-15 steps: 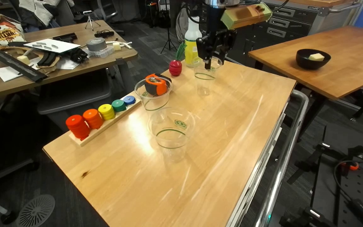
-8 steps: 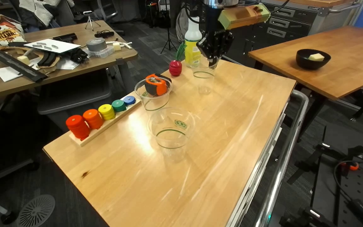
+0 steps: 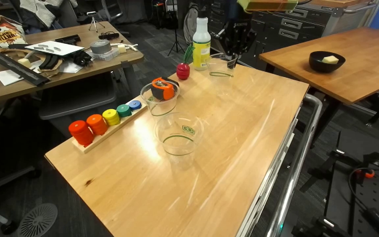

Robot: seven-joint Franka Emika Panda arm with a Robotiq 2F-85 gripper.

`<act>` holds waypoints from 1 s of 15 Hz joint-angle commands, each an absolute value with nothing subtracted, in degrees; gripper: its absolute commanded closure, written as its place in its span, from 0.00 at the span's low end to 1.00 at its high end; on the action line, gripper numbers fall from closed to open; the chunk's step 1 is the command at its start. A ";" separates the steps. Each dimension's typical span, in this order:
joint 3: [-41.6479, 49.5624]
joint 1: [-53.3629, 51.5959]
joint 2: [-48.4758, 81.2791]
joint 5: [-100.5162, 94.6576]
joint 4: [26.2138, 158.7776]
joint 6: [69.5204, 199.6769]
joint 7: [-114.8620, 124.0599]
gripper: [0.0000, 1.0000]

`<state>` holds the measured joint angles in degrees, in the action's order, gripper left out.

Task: Stack the clear cups

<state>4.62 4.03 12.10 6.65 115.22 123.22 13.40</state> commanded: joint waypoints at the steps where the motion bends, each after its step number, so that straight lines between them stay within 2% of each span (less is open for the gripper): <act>1: 3.47 3.78 6.37 10.49 114.46 119.01 11.60 0.99; 6: 0.65 1.36 3.71 12.62 112.11 118.39 10.00 0.99; 15: -4.70 -4.01 4.30 11.90 112.57 126.17 4.69 0.99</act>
